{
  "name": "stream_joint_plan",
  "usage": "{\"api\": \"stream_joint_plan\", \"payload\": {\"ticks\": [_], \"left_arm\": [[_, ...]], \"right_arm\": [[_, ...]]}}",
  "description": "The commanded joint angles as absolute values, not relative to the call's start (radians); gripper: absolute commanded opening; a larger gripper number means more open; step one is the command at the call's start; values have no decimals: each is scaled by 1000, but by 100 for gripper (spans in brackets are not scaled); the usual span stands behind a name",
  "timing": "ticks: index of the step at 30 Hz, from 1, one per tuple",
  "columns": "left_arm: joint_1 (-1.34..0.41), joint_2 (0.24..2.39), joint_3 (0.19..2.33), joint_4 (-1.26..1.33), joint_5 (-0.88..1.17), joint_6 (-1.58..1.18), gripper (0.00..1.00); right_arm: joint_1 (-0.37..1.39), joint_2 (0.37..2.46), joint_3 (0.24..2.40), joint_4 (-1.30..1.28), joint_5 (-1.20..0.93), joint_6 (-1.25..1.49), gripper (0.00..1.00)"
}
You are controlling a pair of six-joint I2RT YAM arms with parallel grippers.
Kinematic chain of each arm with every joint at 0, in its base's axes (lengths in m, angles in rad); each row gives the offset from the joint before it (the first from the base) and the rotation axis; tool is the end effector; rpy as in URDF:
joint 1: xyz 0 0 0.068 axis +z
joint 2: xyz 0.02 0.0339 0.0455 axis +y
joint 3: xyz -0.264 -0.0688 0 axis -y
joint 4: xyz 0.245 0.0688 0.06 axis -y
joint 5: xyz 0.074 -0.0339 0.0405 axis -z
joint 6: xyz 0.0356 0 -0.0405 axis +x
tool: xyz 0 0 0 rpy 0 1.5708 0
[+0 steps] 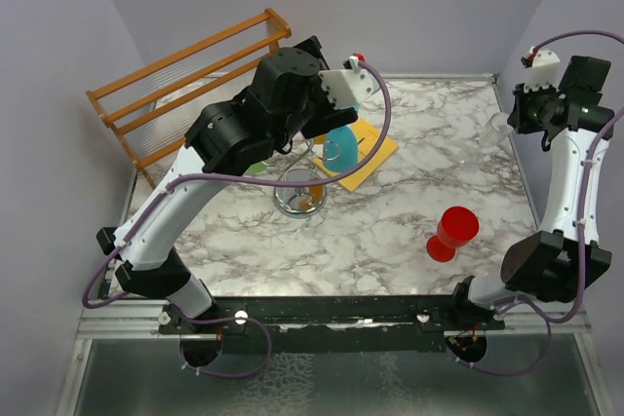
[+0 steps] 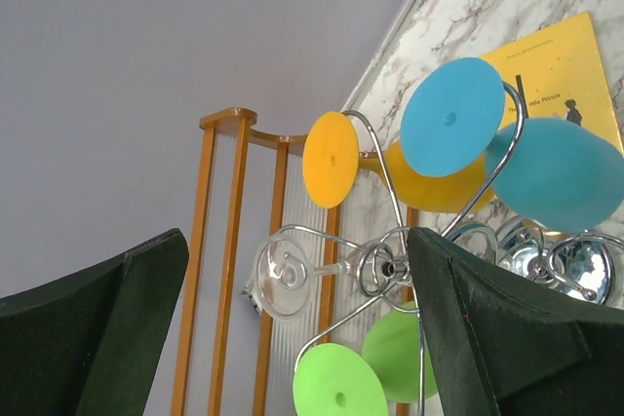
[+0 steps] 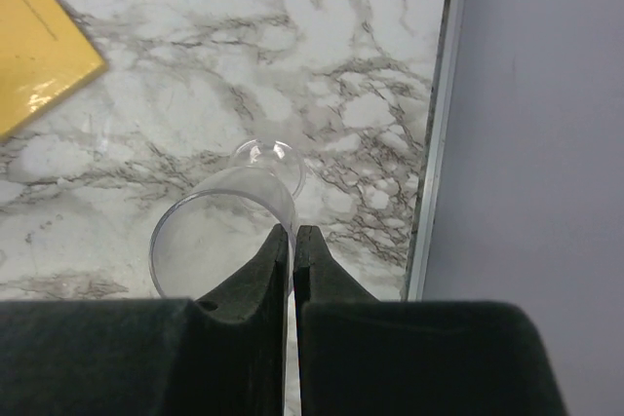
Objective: Place the wine glass upside down on the wine glass rack
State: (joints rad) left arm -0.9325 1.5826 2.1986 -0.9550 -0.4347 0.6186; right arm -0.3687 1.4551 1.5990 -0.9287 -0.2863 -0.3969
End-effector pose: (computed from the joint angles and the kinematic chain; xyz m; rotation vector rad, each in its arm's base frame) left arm 0.1840 -0.2229 0.5327 1.0943 1.5312 0.1999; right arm 0.2834 -0.0987 0.3938 -0.1707 2.3099 -0.0489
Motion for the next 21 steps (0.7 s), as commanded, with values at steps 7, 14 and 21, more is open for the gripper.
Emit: {"api": "stream_joint_plan", "payload": {"ticks": [7, 14, 21], "left_arm": [[-891, 1584, 2298, -962, -341, 528, 98], [-810, 1591, 2345, -958, -209, 430, 98], [-704, 1590, 2345, -929, -79, 322, 98]], "right_arm": [[-322, 1462, 1768, -941, -605, -309, 1], [-140, 1486, 1899, -878, -550, -254, 1], [-40, 1537, 2037, -792, -551, -189, 1]]}}
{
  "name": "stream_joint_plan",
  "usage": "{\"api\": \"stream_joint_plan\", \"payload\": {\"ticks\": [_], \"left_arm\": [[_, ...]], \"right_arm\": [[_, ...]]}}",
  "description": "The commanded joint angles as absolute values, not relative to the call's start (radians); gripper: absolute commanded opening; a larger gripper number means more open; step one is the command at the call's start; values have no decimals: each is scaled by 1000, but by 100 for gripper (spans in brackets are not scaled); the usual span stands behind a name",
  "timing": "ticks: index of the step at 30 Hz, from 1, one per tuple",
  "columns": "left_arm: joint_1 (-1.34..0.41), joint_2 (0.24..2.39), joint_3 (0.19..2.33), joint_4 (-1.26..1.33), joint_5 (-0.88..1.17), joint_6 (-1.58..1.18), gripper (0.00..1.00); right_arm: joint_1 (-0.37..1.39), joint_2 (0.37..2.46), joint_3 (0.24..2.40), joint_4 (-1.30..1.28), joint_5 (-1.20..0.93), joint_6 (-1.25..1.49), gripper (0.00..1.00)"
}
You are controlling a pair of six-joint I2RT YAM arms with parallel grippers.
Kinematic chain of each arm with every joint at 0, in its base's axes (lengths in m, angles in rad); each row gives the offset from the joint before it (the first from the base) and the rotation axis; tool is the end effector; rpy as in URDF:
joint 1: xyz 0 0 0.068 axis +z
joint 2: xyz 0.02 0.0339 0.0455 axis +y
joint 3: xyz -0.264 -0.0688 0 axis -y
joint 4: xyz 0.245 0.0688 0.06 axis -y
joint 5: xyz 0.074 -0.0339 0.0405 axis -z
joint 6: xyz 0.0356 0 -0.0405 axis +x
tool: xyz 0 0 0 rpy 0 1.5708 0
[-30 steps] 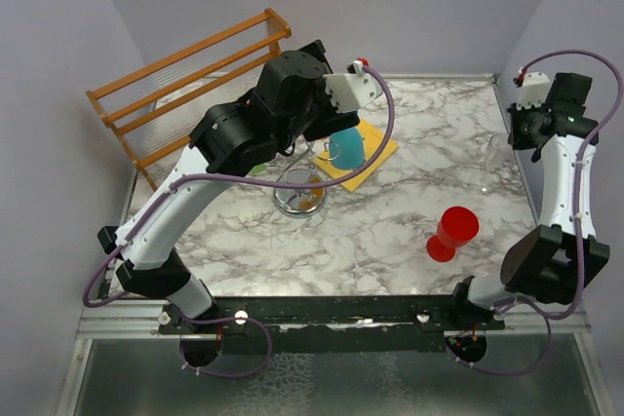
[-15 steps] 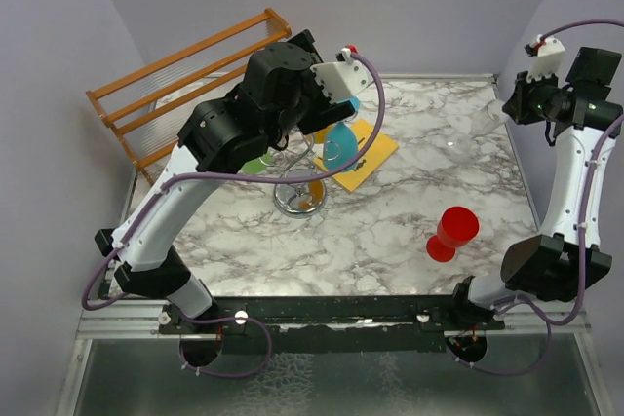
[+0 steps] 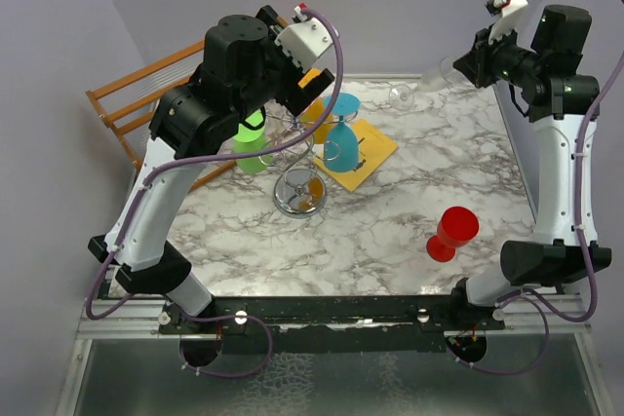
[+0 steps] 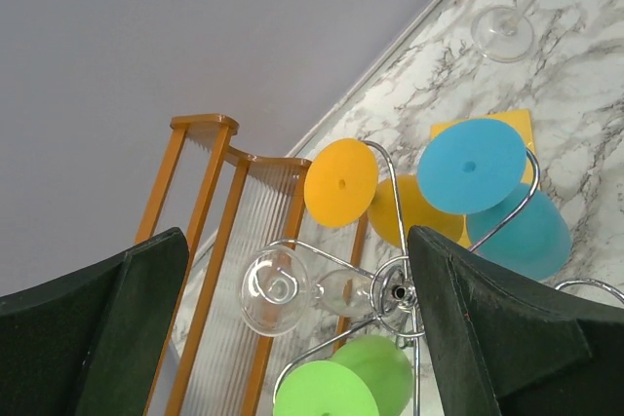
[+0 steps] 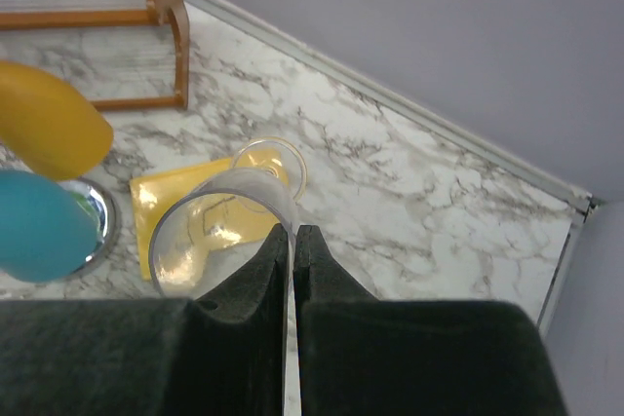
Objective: Place the wine glass upside down on the wine glass rack
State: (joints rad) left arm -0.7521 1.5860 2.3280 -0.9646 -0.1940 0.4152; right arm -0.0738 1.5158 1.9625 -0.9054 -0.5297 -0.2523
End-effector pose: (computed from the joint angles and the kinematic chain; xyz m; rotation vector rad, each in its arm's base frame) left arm 0.2021 -0.1797 0.5632 0.8675 1.5653 -0.0678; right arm 0.2949 -0.0038 0.4907 -0.5011 1.9126 0.3251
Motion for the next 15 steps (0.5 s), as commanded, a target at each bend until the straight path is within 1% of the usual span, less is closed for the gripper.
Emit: {"api": "stream_joint_plan", "payload": {"ticks": [1, 8, 15], "left_arm": [[-690, 1588, 2341, -920, -66, 309, 98], [-585, 1559, 2270, -845, 30, 224, 98], [-569, 1513, 2153, -704, 69, 147, 97]], "right_arm": [[-29, 1541, 2050, -772, -553, -180, 1], [23, 1555, 2084, -616, -598, -97, 1], [67, 1547, 2106, -470, -662, 32, 1]]}}
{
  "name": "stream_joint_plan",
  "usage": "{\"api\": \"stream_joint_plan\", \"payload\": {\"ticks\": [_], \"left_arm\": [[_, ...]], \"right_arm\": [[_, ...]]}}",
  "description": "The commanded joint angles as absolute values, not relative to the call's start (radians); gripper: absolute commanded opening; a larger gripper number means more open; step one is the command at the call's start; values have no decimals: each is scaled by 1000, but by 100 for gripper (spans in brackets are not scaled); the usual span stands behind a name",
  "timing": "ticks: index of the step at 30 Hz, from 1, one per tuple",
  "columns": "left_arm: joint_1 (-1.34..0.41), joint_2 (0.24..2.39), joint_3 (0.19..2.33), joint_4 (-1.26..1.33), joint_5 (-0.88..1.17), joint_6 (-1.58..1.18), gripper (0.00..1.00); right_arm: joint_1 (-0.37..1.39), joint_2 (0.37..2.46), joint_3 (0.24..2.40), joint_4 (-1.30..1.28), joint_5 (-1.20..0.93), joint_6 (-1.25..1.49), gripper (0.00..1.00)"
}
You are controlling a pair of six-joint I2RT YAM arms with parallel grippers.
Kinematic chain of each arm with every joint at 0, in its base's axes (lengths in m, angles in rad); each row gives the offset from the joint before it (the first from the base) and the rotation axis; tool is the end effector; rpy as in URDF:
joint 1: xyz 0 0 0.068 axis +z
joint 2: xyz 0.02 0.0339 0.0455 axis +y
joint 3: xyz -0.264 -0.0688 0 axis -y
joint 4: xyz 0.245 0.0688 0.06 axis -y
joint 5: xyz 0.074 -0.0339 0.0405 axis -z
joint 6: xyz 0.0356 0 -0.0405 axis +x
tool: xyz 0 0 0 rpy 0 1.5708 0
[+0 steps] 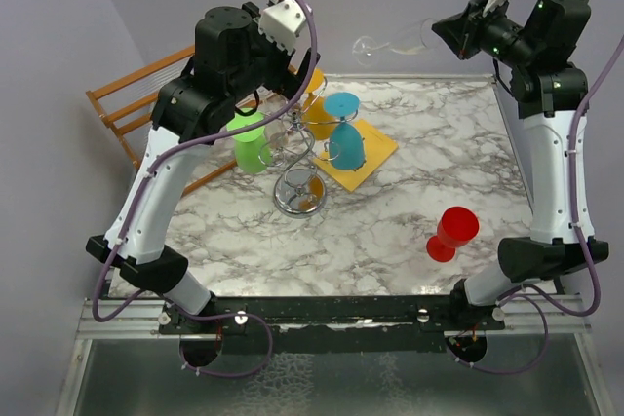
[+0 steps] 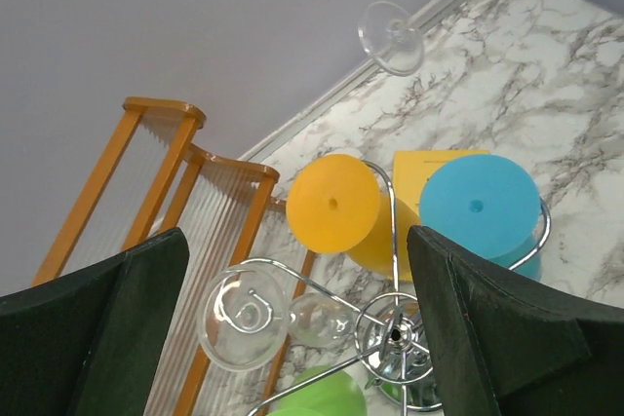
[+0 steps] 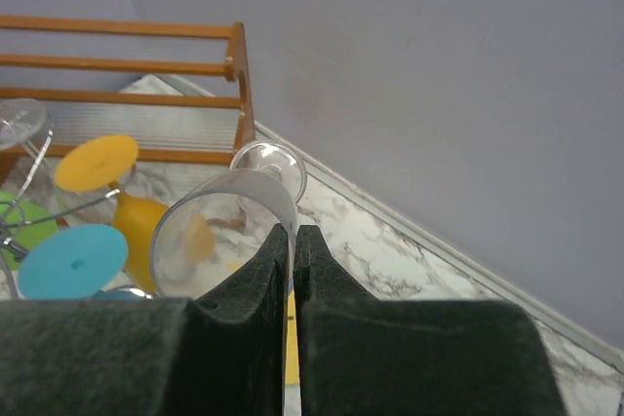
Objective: Place the wine glass upside down on the wine glass rack
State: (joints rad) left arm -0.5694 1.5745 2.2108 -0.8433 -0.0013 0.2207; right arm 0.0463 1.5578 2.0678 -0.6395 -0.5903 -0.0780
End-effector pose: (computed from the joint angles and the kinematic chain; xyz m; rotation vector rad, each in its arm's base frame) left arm 0.2440 -0.1561 0.5488 0.6859 1.6475 -0.2502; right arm 0.3026 0.0339 0.5361 -0.5400 1.6128 0.4766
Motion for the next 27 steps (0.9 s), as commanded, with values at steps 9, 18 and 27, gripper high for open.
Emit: {"api": "stream_joint_plan", "payload": {"ticks": [9, 18, 27], "left_arm": [[-537, 1471, 2066, -555, 126, -14, 94], [-460, 1461, 1987, -431, 314, -272, 87], [-402, 1440, 1845, -282, 504, -506, 76]], "right_arm": [[74, 1470, 2036, -330, -690, 179, 1], [74, 1390, 1964, -286, -757, 280, 1], [74, 1324, 1898, -249, -823, 324, 1]]}}
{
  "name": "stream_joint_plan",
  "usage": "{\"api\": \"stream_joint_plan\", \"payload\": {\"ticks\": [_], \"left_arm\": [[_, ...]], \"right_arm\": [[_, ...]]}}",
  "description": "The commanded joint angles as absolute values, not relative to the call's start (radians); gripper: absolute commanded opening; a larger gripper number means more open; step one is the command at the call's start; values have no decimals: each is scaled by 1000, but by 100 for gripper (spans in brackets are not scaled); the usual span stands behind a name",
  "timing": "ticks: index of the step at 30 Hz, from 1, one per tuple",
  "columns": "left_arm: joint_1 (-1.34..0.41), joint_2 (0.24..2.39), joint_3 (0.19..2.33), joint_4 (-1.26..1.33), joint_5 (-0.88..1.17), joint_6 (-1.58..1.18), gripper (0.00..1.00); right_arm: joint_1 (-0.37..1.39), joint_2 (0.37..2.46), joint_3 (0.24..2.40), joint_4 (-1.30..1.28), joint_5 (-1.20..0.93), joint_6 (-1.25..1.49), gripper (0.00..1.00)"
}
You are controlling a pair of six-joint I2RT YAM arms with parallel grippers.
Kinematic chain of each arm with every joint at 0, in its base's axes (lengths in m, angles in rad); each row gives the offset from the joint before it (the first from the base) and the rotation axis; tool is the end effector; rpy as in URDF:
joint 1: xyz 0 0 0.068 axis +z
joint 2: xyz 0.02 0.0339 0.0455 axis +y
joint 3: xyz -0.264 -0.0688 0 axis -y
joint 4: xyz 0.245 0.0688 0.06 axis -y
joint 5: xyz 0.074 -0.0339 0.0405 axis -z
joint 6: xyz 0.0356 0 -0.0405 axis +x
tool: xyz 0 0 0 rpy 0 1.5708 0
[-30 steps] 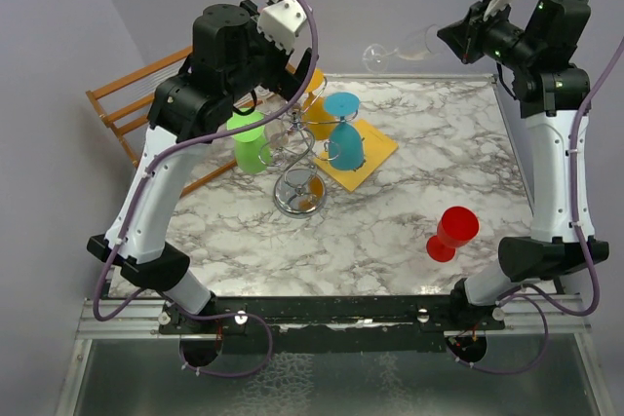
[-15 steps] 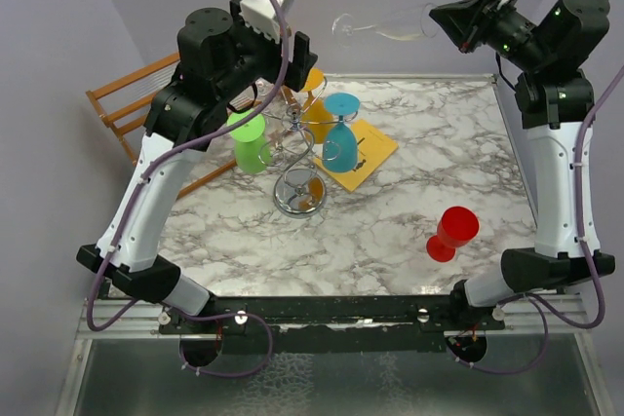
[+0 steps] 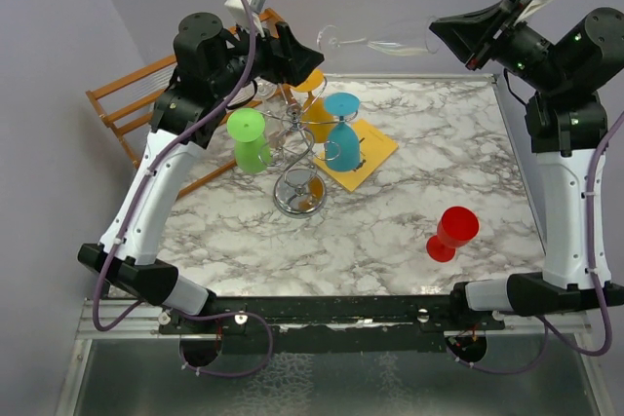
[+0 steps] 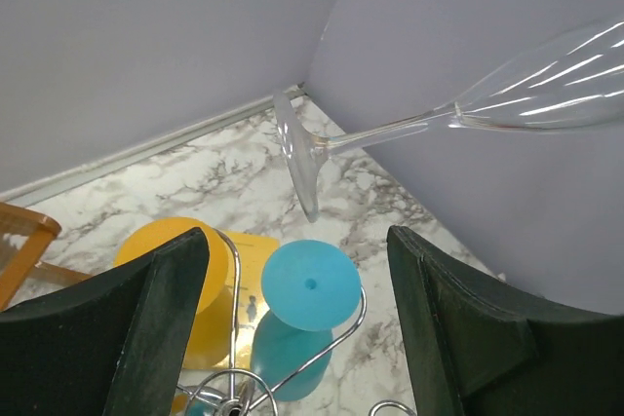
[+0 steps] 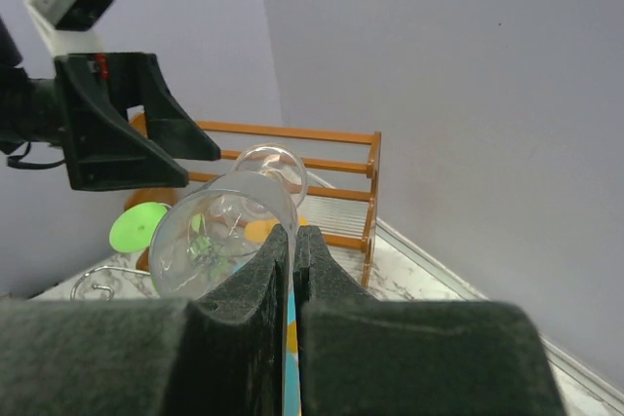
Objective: Place the wine glass upside down on the wine glass rack
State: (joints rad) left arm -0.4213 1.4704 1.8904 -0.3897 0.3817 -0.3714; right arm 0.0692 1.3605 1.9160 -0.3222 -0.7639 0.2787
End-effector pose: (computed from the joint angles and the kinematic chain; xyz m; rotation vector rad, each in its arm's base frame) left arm 0.2681 -0.1347 0.5341 0.3552 1.5771 -0.9135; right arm 0.2361 0.0411 0.5749 -0.5185 1.3547 0.7948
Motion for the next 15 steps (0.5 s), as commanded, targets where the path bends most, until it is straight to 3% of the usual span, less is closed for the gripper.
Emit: {"api": "stream_joint_plan", "payload": {"ticks": [1, 15], "left_arm": [[-398, 1439, 1835, -271, 518, -518, 74], [-391, 1438, 1769, -194, 581, -594, 49]], "right_arm": [[74, 1321, 1896, -247, -831, 329, 1], [74, 1304, 1863, -219, -875, 355, 1]]}}
